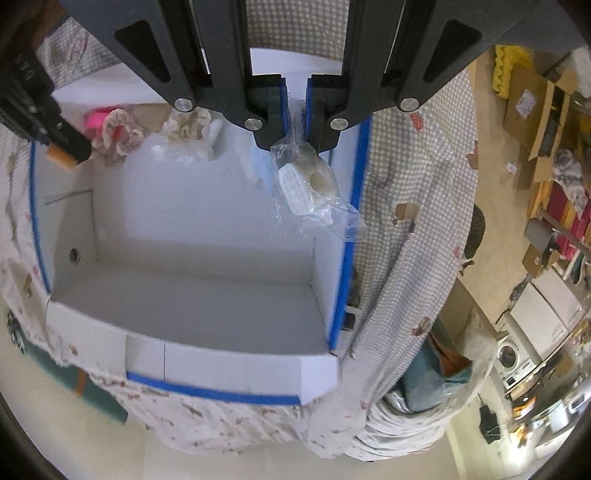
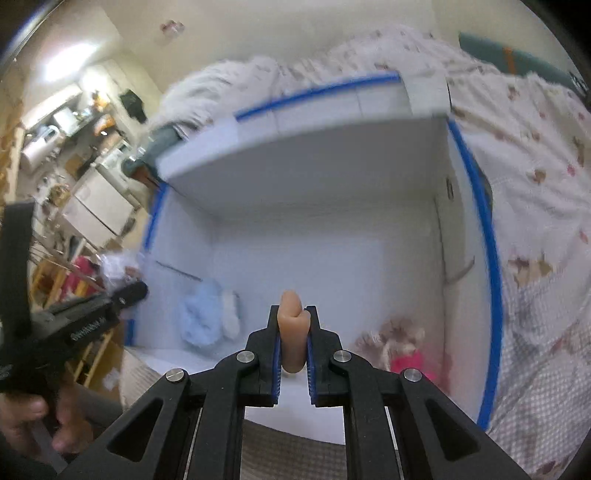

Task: Organize soft objects
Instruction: 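Carry the plastic bag with the left gripper while the right gripper carries the cylinder over the box, then release the bag beside the blue sock while the right gripper drops the cylinder by the duck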

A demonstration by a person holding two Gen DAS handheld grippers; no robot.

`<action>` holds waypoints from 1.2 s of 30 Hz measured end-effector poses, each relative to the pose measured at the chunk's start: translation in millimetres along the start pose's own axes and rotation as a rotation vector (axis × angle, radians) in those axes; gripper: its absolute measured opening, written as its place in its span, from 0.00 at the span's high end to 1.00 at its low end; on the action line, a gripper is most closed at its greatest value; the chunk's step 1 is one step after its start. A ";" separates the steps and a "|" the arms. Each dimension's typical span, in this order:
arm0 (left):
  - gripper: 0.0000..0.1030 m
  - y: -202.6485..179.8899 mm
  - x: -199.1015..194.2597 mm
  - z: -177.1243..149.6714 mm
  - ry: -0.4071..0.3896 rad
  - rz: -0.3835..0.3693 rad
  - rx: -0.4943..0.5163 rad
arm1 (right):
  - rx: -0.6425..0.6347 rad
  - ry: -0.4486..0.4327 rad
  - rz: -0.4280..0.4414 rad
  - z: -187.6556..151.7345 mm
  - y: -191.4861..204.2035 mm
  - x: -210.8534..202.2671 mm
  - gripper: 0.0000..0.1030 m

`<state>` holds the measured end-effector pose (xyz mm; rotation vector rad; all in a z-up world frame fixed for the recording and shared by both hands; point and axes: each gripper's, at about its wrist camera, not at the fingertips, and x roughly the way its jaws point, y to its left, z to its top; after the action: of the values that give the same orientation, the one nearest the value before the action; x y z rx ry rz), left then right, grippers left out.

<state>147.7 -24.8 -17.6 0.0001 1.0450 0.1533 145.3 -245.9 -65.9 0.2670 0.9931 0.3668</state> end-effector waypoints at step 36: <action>0.36 -42.9 39.4 0.8 -0.009 0.023 0.073 | 0.195 -0.020 0.077 8.9 -30.7 -0.1 0.07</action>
<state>173.2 -62.2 -54.3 0.0788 1.0412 0.1358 158.3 -274.2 -73.0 0.4852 1.0025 0.3367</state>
